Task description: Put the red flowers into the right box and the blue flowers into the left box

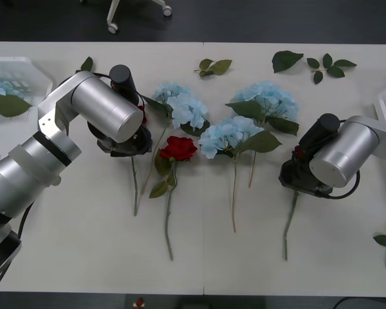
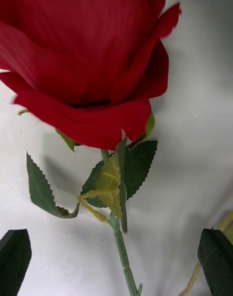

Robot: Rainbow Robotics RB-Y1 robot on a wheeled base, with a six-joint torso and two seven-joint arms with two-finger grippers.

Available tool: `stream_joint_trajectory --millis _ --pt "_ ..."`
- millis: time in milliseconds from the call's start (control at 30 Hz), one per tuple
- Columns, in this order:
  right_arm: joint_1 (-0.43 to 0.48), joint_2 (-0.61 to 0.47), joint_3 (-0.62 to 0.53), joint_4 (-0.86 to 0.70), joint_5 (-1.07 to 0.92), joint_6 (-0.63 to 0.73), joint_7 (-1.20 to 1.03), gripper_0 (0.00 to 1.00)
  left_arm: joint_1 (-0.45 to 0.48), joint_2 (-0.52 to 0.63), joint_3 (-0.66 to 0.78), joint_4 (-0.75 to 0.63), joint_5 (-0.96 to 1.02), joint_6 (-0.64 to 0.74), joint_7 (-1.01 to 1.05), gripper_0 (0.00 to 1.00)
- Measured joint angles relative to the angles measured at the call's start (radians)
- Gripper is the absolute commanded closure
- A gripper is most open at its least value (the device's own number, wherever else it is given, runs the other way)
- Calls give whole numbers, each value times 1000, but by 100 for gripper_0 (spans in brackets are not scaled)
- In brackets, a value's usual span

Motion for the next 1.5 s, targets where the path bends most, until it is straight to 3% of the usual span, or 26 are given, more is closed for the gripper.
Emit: stream_joint_trajectory --millis 67,200,633,767,933,1167,1233,1267,1300,1333,1367,1500 --pt "0 0 0 3 0 0 0 89 -12 0 -24 37 32 -24 0 0" --pt "-1 0 0 7 -7 0 0 100 -22 0 -38 85 67 -59 -1 0" --pt "-2 -24 -1 -6 6 0 0 100 -22 0 -38 118 90 -64 -14 0" --pt "-11 -135 -1 -107 0 2 1 100 -22 0 -38 130 104 -65 -27 0" --pt "-69 -368 -1 -264 -58 5 30 100 -22 0 -38 131 108 -66 -27 0" --pt "-173 -573 -4 -283 -96 45 284 100 -23 -2 -38 157 108 -90 -27 0" --pt "-191 -595 -12 -249 -96 67 450 100 -24 -7 -38 175 108 -92 -27 19" --pt "-196 -600 -16 -227 -96 68 509 100 -28 -11 -37 178 109 -92 -27 43" --pt "-200 -603 -21 -196 -96 66 561 100 -32 -15 -36 182 109 -92 -28 57" --pt "-202 -603 -26 -162 -96 66 592 100 -35 -19 -36 187 109 -92 -28 92" --pt "-203 -603 -29 -129 -96 66 608 100 -38 -22 -36 191 109 -92 -28 100" --pt "-203 -590 -32 60 -91 39 716 100 -38 -24 -36 192 109 -92 -28 100"
